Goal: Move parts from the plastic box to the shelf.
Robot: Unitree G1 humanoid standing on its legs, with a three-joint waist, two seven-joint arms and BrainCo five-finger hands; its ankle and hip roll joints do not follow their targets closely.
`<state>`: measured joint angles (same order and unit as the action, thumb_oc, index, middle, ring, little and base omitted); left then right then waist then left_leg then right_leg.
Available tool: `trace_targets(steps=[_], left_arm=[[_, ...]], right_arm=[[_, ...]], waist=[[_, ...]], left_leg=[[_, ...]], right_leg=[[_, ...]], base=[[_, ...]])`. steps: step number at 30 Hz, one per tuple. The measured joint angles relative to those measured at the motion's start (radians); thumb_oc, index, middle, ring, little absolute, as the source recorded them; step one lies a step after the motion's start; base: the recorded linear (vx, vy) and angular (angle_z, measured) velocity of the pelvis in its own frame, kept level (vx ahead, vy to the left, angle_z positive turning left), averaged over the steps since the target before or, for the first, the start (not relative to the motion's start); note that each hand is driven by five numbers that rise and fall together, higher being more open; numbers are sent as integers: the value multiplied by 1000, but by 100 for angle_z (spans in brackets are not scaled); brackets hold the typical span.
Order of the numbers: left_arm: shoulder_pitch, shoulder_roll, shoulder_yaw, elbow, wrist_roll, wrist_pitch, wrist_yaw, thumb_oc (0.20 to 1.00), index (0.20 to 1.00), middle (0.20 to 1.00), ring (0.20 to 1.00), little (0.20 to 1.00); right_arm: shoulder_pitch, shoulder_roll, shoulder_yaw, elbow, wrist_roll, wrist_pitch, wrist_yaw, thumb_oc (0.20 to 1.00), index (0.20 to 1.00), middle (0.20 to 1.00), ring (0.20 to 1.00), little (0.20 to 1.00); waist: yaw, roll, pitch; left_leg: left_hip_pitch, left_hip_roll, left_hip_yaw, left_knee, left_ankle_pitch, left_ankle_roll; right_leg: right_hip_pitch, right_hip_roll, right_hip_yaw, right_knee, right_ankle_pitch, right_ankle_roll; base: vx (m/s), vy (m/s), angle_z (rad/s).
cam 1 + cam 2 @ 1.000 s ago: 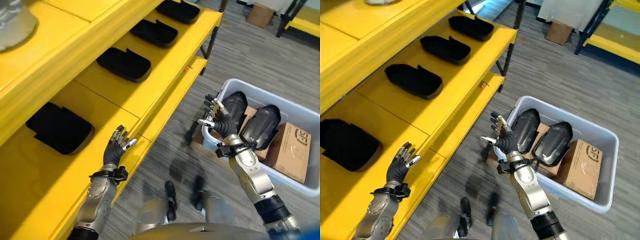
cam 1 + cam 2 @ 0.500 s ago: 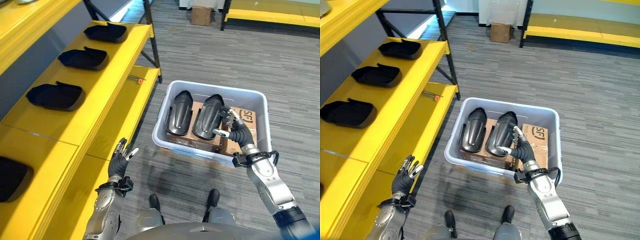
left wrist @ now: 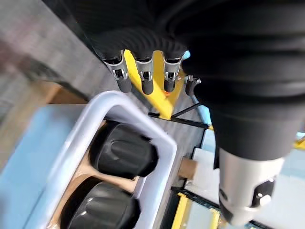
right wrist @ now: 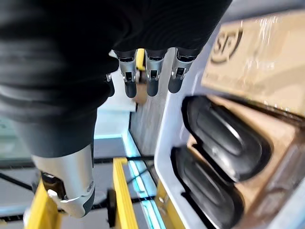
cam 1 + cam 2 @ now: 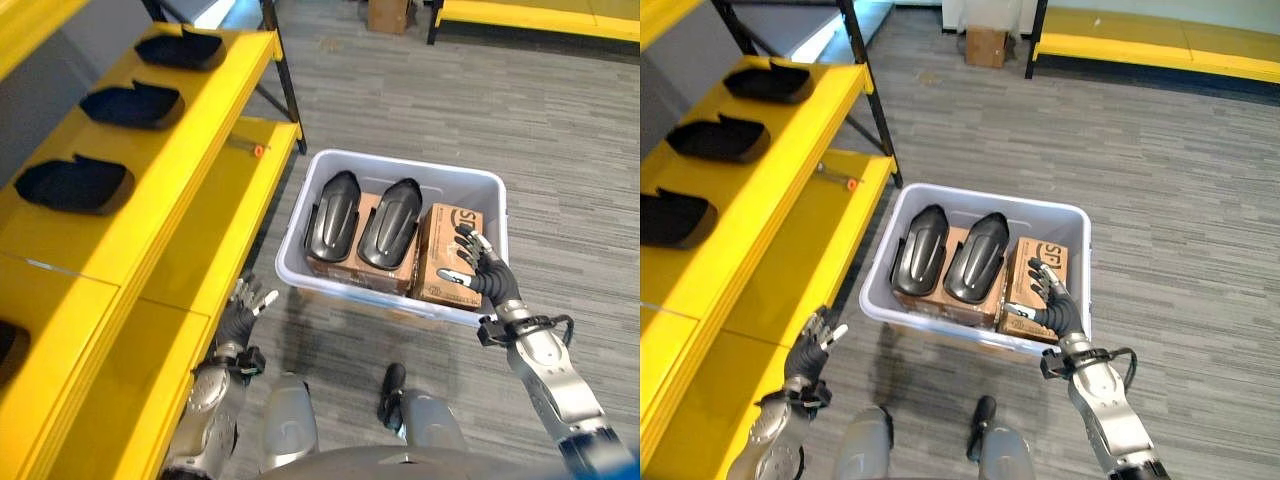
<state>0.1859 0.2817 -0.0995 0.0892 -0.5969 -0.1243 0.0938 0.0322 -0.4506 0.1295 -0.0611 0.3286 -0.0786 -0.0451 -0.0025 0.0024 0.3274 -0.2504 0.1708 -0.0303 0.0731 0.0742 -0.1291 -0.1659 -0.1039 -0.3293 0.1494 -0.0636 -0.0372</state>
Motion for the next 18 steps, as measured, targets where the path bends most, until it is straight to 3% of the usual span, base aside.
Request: trace_targets(steps=[2,3,5,6,8,9,10,11,12,14,15,18], left_arm=[[-45,-8,-7,24,0,0,1,1000,1000,1000,1000,1000],[-61,-6,-15,22,1,-1,1,1000,1000,1000,1000,1000],[-47,-14,-27,37,0,-3,-1,1000,1000,1000,1000,1000],[-39,-23,-27,34,0,-3,-1,1000,1000,1000,1000,1000],[-30,-31,-17,28,0,-11,0,1000,1000,1000,1000,1000],[-39,-27,-1,33,1,-13,1,1000,1000,1000,1000,1000],[-39,-27,-1,33,1,-13,1,1000,1000,1000,1000,1000],[-52,-13,30,30,0,-16,25,1000,1000,1000,1000,1000],[-49,-5,50,26,0,-23,38,1000,1000,1000,1000,1000],[-57,5,69,18,0,-29,67,1000,1000,1000,1000,1000],[-56,21,83,-1,0,-45,80,1000,1000,1000,1000,1000],[-46,30,76,-7,1,-47,98,1000,1000,1000,1000,1000]], right_arm=[[-20,6,4,5,0,0,-8,1000,1000,1000,1000,1000],[-9,11,4,5,-1,0,-7,1000,1000,1000,1000,1000],[-15,22,6,10,-13,-6,-6,1000,1000,1000,1000,1000],[-12,18,0,7,-23,-9,-6,1000,1000,1000,1000,1000],[36,20,-31,-2,-36,-11,-6,1000,1000,1000,1000,1000],[47,24,-35,3,-38,-6,-9,1000,1000,1000,1000,1000],[47,24,-35,3,-38,-6,-9,1000,1000,1000,1000,1000],[94,32,-16,6,-39,-2,-8,1000,1000,1000,1000,1000],[87,40,6,10,-39,6,-8,1000,1000,1000,1000,1000],[84,59,21,9,-39,6,-6,1000,1000,1000,1000,1000],[82,71,25,8,-39,6,-7,1000,1000,1000,1000,1000],[50,78,22,8,-39,6,-9,1000,1000,1000,1000,1000]], waist=[[-3,6,30],[-11,-3,38],[12,-3,44],[0,10,47],[-47,34,56],[-43,23,67],[-43,23,67],[-38,-12,76],[-26,-27,77],[-16,-28,80],[1,-43,84],[13,-50,94]], left_leg=[[1,50,-5,-114,11,-12],[5,55,-2,-104,3,-4],[49,37,-6,-54,-10,8],[65,24,29,-36,-10,8],[86,-10,93,-53,-6,18],[98,-33,129,-74,5,47],[98,-33,129,-74,5,47],[93,-82,187,-71,-1,80],[94,-96,215,-71,-10,93],[82,-111,224,-70,-20,103],[72,-126,224,-70,-20,105],[59,-121,214,-71,-20,104]], right_leg=[[1,30,10,-23,19,9],[1,41,26,-36,53,24],[8,57,108,-82,70,47],[4,56,118,-96,75,52],[-10,43,139,-119,125,74],[-29,15,153,-115,128,78],[-29,15,153,-115,128,78],[-37,-39,179,-150,171,104],[-47,-59,181,-160,179,115],[-26,-87,178,-196,187,125],[3,-111,178,-229,202,142],[1,-102,172,-240,203,155]], base=[[125,245,-32],[171,343,-58],[124,345,-119],[70,322,-117],[13,277,-69],[5,288,-44],[-1,184,-56],[39,102,-51],[37,86,-68],[46,97,-22],[60,78,12],[41,42,8]])
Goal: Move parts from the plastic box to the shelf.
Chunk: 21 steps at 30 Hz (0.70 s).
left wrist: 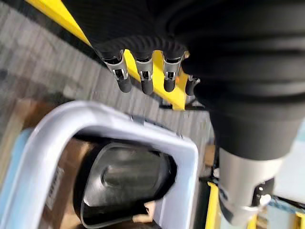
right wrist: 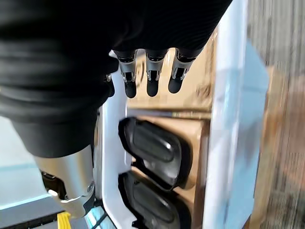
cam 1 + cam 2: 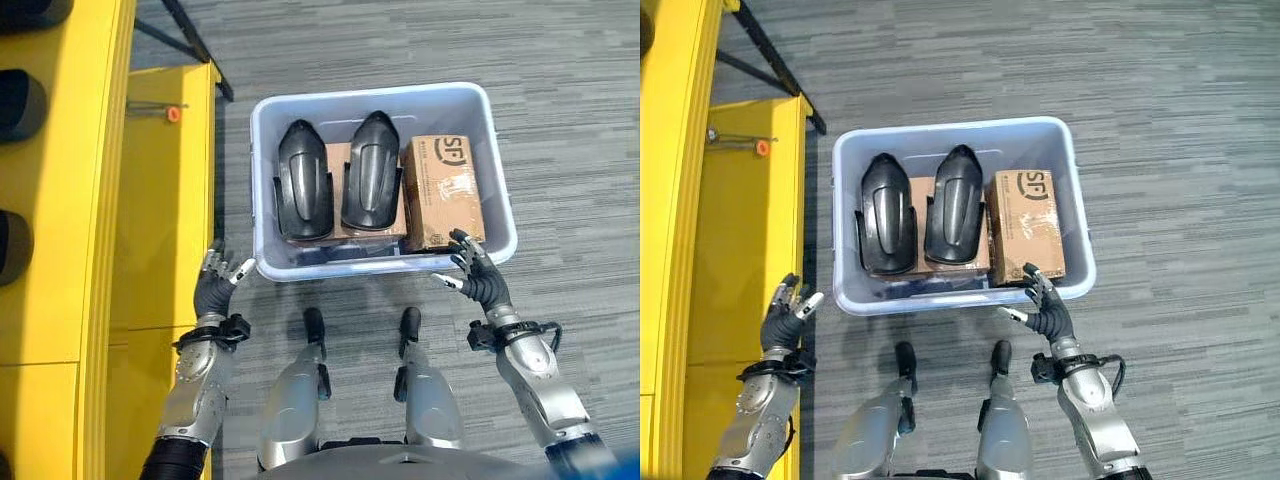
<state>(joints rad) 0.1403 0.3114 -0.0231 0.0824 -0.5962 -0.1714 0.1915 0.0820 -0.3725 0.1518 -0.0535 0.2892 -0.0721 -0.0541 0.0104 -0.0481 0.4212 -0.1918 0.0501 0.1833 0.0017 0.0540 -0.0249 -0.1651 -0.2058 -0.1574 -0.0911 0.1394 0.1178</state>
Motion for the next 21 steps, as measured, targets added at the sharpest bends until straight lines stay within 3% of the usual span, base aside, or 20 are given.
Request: trace_targets(steps=[6,15,18,19,21], left_arm=[[-29,9,-37,-38,33,8,5,1000,1000,1000,1000,1000],[-122,11,-91,-68,39,0,26,1000,1000,1000,1000,1000],[-140,12,-120,-68,37,-2,38,1000,1000,1000,1000,1000],[-166,11,-133,-69,36,-7,49,1000,1000,1000,1000,1000],[-190,11,-147,-69,32,-8,55,1000,1000,1000,1000,1000]], right_arm=[[-89,-4,-13,1,-9,0,-32,1000,1000,1000,1000,1000],[-363,-15,42,66,-2,-5,-129,1000,1000,1000,1000,1000],[-431,-1,60,127,17,-8,-169,1000,1000,1000,1000,1000],[-466,9,66,150,46,-9,-194,1000,1000,1000,1000,1000],[-509,10,78,199,65,-12,-211,1000,1000,1000,1000,1000]], waist=[[-25,-25,17],[-18,-17,21],[-12,13,36],[-2,42,51],[2,67,64]], left_leg=[[1,19,5,-7,1,-8],[-3,44,24,-36,22,-24],[-18,44,23,-35,22,-24],[-40,44,22,-35,28,-24],[-53,44,22,-36,31,-24]], right_leg=[[-5,17,-1,-1,-3,-1],[-38,45,10,-1,0,-8],[-51,44,9,-1,-1,-10],[-73,45,9,-1,4,-16],[-84,45,7,-1,6,-18]], base=[[42,-11,-5],[9,-22,-8],[-15,-23,1],[0,0,0],[-10,-11,2]])
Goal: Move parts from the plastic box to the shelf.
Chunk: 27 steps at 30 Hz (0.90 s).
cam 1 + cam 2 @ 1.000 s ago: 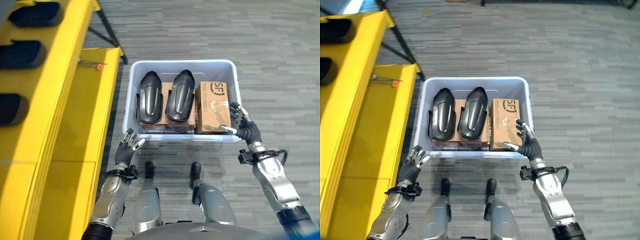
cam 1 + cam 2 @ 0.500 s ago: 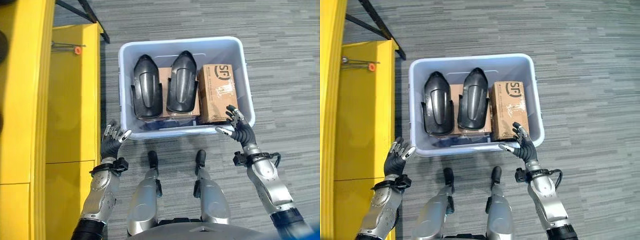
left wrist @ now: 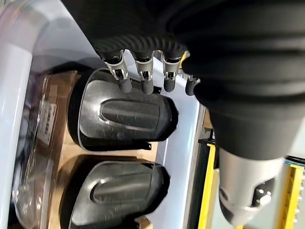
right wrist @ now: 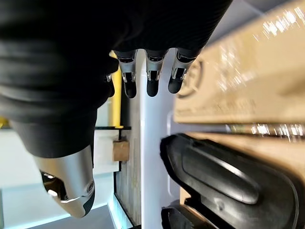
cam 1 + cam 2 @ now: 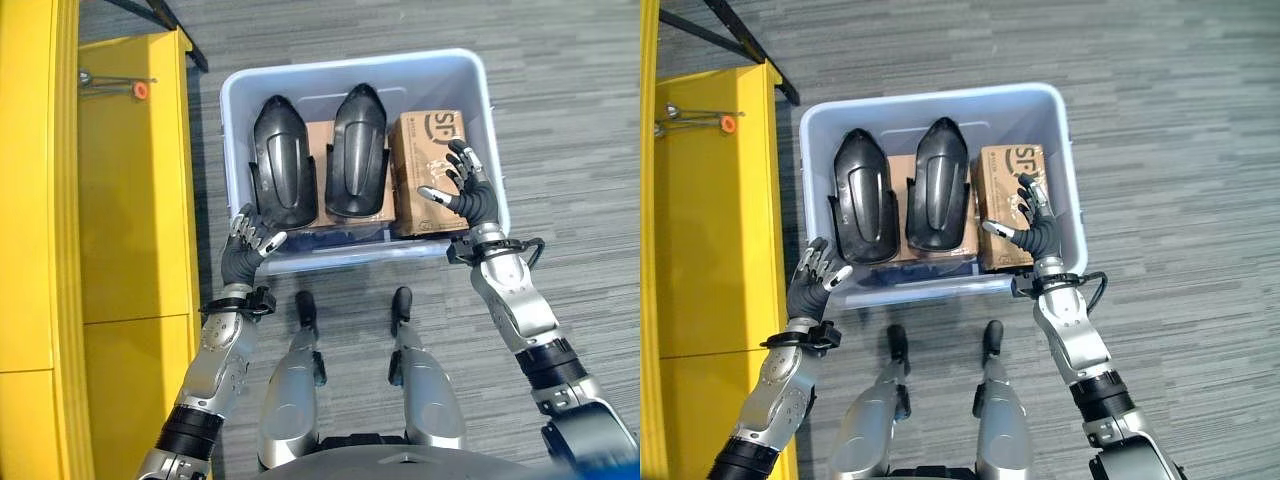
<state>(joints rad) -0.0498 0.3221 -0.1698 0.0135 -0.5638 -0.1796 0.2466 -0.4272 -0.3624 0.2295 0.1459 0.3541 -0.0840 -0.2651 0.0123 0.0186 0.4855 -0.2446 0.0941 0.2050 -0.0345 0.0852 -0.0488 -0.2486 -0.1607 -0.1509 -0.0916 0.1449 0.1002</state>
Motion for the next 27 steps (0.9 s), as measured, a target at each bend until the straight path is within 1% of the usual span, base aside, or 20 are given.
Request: trace_targets(steps=[2,5,6,9,11,13,15,17,20,27], left_arm=[[-24,-4,-11,-1,-5,-4,0,1000,1000,1000,1000,1000],[-43,-10,-24,-1,-14,-8,1,1000,1000,1000,1000,1000],[-48,-24,-36,-1,-15,-16,2,1000,1000,1000,1000,1000],[-54,-25,-54,-1,-15,-25,2,1000,1000,1000,1000,1000],[-56,-26,-63,-1,-33,-25,3,1000,1000,1000,1000,1000],[-63,-25,-64,0,-47,-27,9,1000,1000,1000,1000,1000],[-83,-25,-65,0,-48,-32,24,1000,1000,1000,1000,1000],[-91,-25,-69,0,-50,-34,25,1000,1000,1000,1000,1000],[-93,-25,-83,0,-51,-42,40,1000,1000,1000,1000,1000],[-112,-26,-89,0,-51,-48,42,1000,1000,1000,1000,1000]], right_arm=[[-32,-1,8,45,23,1,-23,1000,1000,1000,1000,1000],[-64,0,18,73,57,-3,-52,1000,1000,1000,1000,1000],[-108,0,20,152,77,-4,-67,1000,1000,1000,1000,1000],[-173,-1,20,209,96,-11,-93,1000,1000,1000,1000,1000],[-214,14,21,247,131,-16,-98,1000,1000,1000,1000,1000],[-235,31,26,251,133,-17,-108,1000,1000,1000,1000,1000],[-317,28,31,311,131,-20,-117,1000,1000,1000,1000,1000],[-356,25,25,337,130,-20,-130,1000,1000,1000,1000,1000],[-369,29,26,353,119,-21,-141,1000,1000,1000,1000,1000],[-368,32,32,353,93,-21,-149,1000,1000,1000,1000,1000]], waist=[[6,22,12],[4,24,20],[4,26,21],[5,27,30],[8,32,44],[17,33,46],[24,36,48],[31,42,52],[36,44,53],[33,44,53]], left_leg=[[-8,2,1,-1,1,-1],[-19,4,2,-1,2,-2],[-20,4,2,-2,2,-2],[-49,5,2,-5,9,-3],[-56,7,2,-21,20,-5],[-63,7,4,-23,20,-5],[-97,7,3,-17,23,-4],[-118,7,2,-16,26,-2],[-131,6,2,-17,26,-2],[-132,4,1,-16,27,0]], right_leg=[[-9,2,0,0,1,0],[-23,5,2,0,2,-1],[-25,5,2,0,1,0],[-57,6,2,0,5,-3],[-71,10,3,0,7,-4],[-81,11,5,0,7,-4],[-111,11,5,1,11,-7],[-131,10,5,1,14,-8],[-147,10,4,4,14,-9],[-148,8,4,5,14,-9]], base=[[-10,-17,-2],[-22,-42,-3],[0,0,0],[0,0,0],[0,0,0],[6,2,-2],[0,0,0],[-3,8,2],[0,0,0],[0,0,0]])
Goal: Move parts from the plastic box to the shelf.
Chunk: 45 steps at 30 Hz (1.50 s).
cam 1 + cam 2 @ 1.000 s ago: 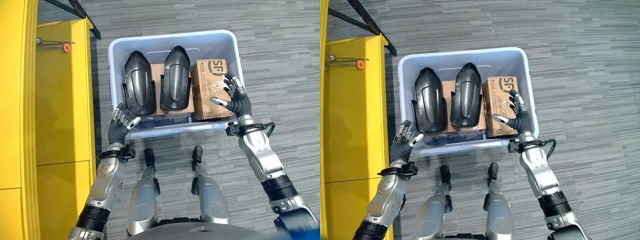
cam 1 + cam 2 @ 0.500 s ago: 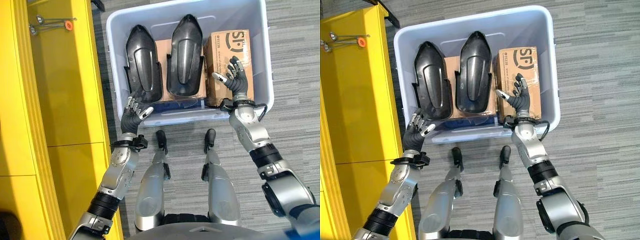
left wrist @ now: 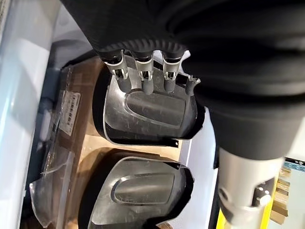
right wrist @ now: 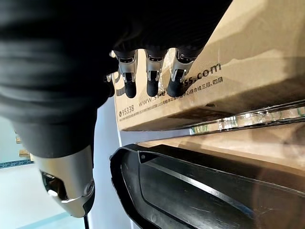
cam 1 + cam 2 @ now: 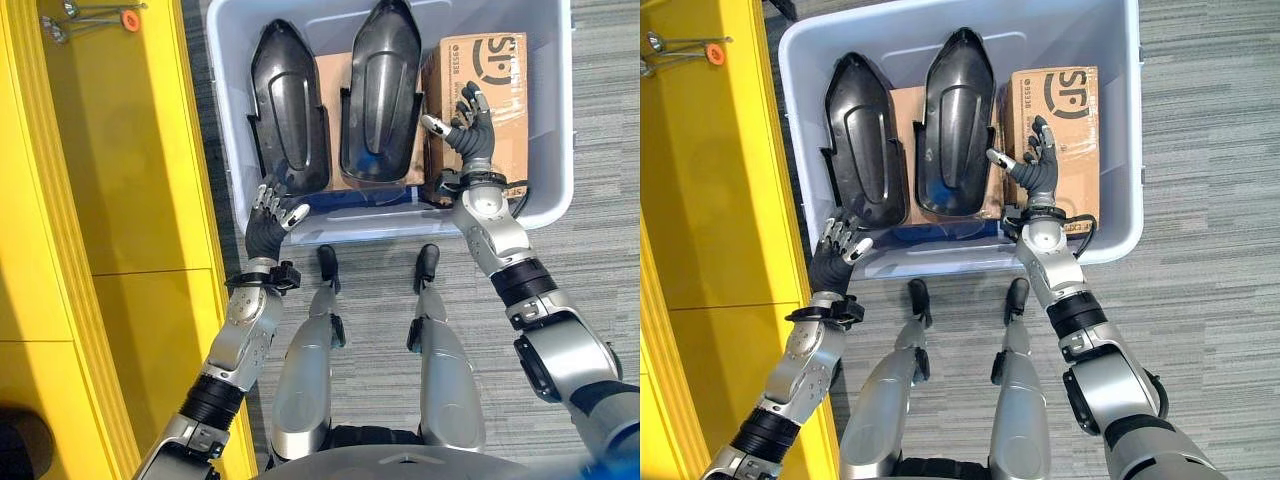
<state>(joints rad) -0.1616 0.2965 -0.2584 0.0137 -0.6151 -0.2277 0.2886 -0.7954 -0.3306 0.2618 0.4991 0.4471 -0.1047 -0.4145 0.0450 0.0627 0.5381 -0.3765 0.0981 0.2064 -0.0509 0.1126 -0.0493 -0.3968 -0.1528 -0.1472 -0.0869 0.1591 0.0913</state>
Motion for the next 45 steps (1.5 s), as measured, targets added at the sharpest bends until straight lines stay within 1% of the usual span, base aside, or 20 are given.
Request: trace_targets(steps=[5,14,18,21,24,27,29,32,41,45], left_arm=[[-16,0,-10,0,0,-4,1,1000,1000,1000,1000,1000],[-17,0,-17,0,0,-14,2,1000,1000,1000,1000,1000],[-23,-8,-17,0,0,-16,8,1000,1000,1000,1000,1000],[-39,-11,-15,0,1,-16,30,1000,1000,1000,1000,1000],[-51,-12,-15,0,2,-17,39,1000,1000,1000,1000,1000],[-51,-12,-15,0,3,-17,40,1000,1000,1000,1000,1000],[-50,-12,-15,0,5,-17,41,1000,1000,1000,1000,1000],[-47,-15,-14,0,5,-17,41,1000,1000,1000,1000,1000],[-43,-15,-14,0,6,-17,41,1000,1000,1000,1000,1000],[-42,-15,-15,0,6,-17,41,1000,1000,1000,1000,1000]], right_arm=[[-38,0,17,36,-13,-1,-1,1000,1000,1000,1000,1000],[-61,0,22,69,-40,0,-4,1000,1000,1000,1000,1000],[-52,1,42,12,-49,12,-5,1000,1000,1000,1000,1000],[7,0,58,-145,-95,21,0,1000,1000,1000,1000,1000],[26,3,65,-213,-124,21,5,1000,1000,1000,1000,1000],[32,6,65,-256,-158,19,11,1000,1000,1000,1000,1000],[33,10,65,-262,-157,15,16,1000,1000,1000,1000,1000],[58,15,66,-319,-157,8,20,1000,1000,1000,1000,1000],[57,16,82,-322,-156,0,28,1000,1000,1000,1000,1000],[57,17,82,-283,-156,-1,28,1000,1000,1000,1000,1000]], waist=[[0,0,0],[-2,0,0],[-12,0,0],[-15,0,0],[-17,0,0],[-21,0,0],[-24,0,0],[-26,0,0],[-25,0,0],[-25,0,0]], left_leg=[[-27,-3,-3,3,8,5],[-30,-7,-2,5,11,9],[-39,-7,-2,5,13,10],[-41,-7,-2,5,13,10],[-42,-8,-3,5,14,10],[-42,-8,-3,6,14,10],[-42,-8,-3,7,14,11],[-42,-8,-3,7,14,11],[-42,-8,-4,14,14,11],[-42,-8,-6,18,14,11]], right_leg=[[-32,-4,0,18,0,0],[-42,-9,3,32,0,0],[-53,-9,5,34,0,0],[-54,-9,5,34,0,0],[-54,-10,4,34,0,0],[-54,-10,4,35,0,0],[-54,-10,4,35,0,0],[-53,-10,4,35,0,0],[-52,-11,4,40,0,0],[-52,-12,4,45,0,0]], base=[[0,0,0],[-1,1,0],[0,0,0],[0,0,0],[0,0,0],[0,0,0],[0,0,0],[0,0,0],[0,0,0],[0,0,0]])
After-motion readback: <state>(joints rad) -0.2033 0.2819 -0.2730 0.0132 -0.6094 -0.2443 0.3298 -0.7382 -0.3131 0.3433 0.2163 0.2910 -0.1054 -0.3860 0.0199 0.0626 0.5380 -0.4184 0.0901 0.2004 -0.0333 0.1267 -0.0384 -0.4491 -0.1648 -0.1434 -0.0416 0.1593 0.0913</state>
